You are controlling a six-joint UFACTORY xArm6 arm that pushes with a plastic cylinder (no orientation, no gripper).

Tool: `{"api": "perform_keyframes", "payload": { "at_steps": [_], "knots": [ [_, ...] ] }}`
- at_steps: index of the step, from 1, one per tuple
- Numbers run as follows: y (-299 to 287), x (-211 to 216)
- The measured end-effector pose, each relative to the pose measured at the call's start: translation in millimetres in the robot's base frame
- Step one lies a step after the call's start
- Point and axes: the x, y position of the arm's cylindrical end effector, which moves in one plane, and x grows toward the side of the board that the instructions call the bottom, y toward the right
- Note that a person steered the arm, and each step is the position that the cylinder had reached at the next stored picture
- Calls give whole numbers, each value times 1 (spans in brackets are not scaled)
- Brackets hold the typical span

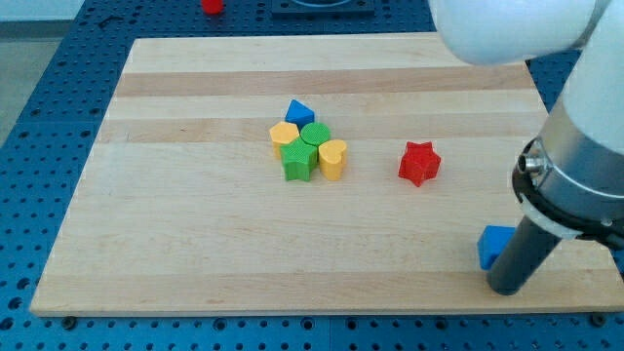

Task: Point your arm at the red star

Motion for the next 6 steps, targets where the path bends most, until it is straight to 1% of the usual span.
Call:
{"api": "perform_keyframes", "payload": {
  "at_steps": [1,2,3,4,5,6],
  "knots": [
    [5,-6],
    [48,-6],
    [89,-30],
    [94,-75],
    [79,-122],
    [42,-161]
  ]
}}
